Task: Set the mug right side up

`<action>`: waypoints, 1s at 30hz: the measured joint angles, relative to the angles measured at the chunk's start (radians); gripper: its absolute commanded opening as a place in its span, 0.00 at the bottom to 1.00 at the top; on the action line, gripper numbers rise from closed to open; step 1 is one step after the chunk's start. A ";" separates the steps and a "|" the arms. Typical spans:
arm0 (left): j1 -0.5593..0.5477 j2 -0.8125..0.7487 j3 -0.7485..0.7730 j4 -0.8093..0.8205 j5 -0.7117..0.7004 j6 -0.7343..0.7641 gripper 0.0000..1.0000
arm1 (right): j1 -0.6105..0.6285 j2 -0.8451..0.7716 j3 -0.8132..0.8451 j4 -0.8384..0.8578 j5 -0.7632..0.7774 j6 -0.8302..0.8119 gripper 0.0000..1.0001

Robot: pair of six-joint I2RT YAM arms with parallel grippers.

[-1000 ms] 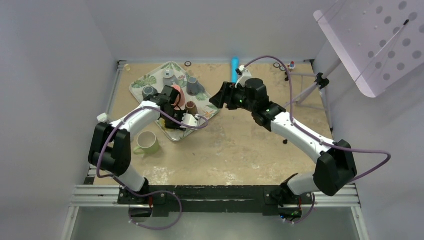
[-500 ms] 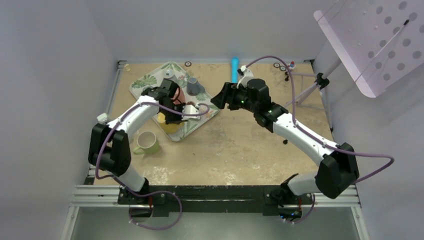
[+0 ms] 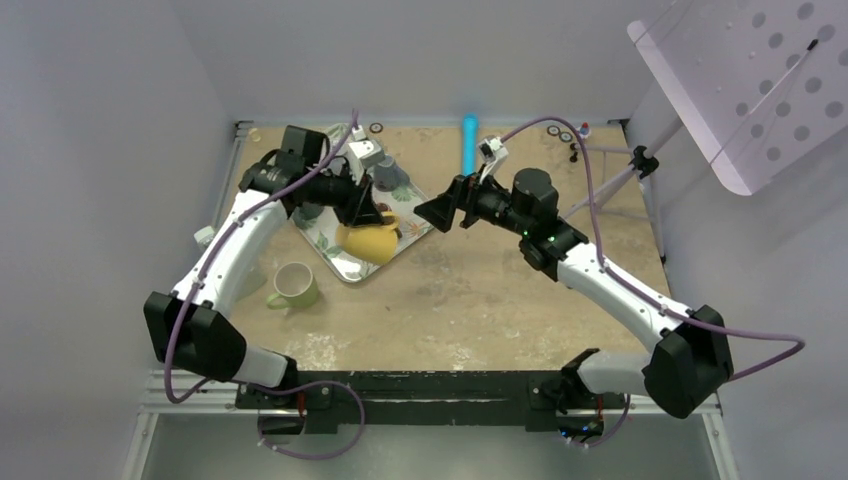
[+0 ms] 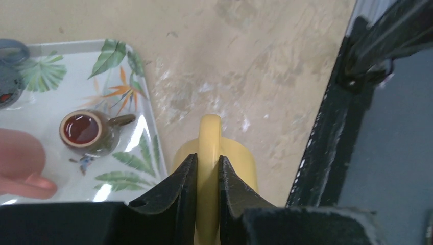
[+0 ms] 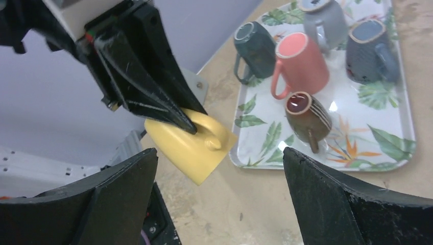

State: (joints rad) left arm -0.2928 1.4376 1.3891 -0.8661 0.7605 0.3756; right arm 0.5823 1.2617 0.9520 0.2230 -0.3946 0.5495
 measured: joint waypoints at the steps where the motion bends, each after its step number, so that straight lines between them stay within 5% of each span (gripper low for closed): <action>1: 0.006 -0.002 0.007 0.018 0.031 -0.055 0.00 | 0.002 0.001 -0.002 0.013 -0.022 0.000 0.98; 14: 0.016 -0.050 0.093 0.231 0.147 -0.516 0.00 | 0.021 0.021 -0.080 0.278 -0.217 0.145 0.88; 21: 0.010 -0.033 0.100 0.282 0.147 -0.596 0.00 | 0.035 0.077 -0.101 0.454 -0.283 0.288 0.69; 25: 0.007 -0.017 0.100 0.325 0.154 -0.647 0.00 | 0.055 0.154 -0.098 0.607 -0.322 0.413 0.49; 28: 0.006 -0.009 0.100 0.373 0.163 -0.693 0.00 | 0.057 0.210 -0.090 0.690 -0.338 0.487 0.10; 30: 0.006 -0.007 0.099 0.406 0.177 -0.704 0.00 | 0.056 0.222 -0.088 0.714 -0.351 0.522 0.00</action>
State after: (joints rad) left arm -0.2863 1.4303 1.4883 -0.4603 0.9371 -0.3286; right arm 0.6388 1.4834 0.8642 0.9367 -0.7452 1.0714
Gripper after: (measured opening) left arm 0.214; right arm 0.192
